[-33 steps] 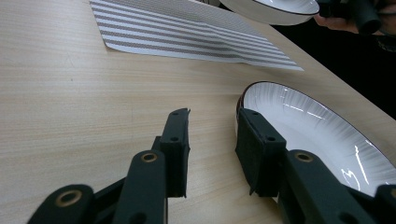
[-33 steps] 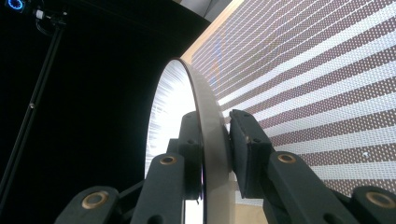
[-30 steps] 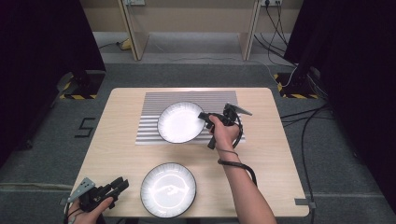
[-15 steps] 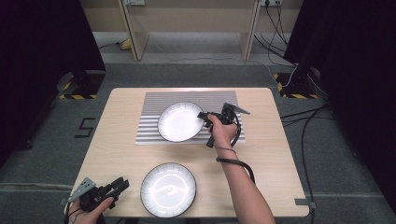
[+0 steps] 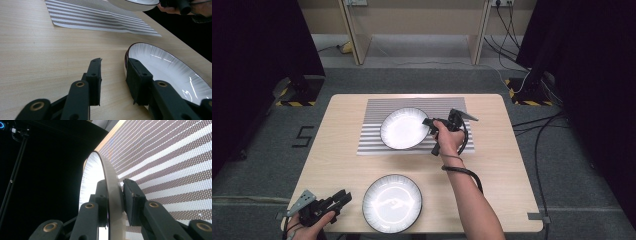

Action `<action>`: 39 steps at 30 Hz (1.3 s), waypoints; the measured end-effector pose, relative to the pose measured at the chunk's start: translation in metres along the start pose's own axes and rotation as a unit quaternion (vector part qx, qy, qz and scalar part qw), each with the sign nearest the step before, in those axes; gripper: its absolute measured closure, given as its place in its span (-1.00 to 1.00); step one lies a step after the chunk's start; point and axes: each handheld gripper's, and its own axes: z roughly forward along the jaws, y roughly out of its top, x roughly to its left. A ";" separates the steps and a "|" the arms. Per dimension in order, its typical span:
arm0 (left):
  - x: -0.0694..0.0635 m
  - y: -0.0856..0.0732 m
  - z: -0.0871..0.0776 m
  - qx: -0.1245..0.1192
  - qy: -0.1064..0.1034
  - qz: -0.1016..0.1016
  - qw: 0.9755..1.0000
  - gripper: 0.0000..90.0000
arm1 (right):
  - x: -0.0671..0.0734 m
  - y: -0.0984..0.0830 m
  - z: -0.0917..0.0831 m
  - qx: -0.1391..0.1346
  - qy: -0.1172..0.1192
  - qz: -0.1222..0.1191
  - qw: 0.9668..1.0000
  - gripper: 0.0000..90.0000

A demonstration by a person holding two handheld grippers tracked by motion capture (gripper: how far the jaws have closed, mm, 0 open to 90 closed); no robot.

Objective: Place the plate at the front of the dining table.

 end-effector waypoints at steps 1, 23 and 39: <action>0.000 0.000 0.000 -0.001 0.000 -0.001 1.000 0.43 | 0.000 0.001 0.001 0.000 -0.001 -0.001 1.000 0.66; 0.003 0.000 -0.002 -0.003 0.003 -0.004 1.000 0.43 | 0.005 0.016 0.013 -0.006 -0.008 0.009 1.000 0.65; 0.004 0.001 -0.002 -0.003 0.002 -0.003 1.000 0.44 | 0.002 0.028 0.014 -0.021 -0.014 0.023 0.999 0.65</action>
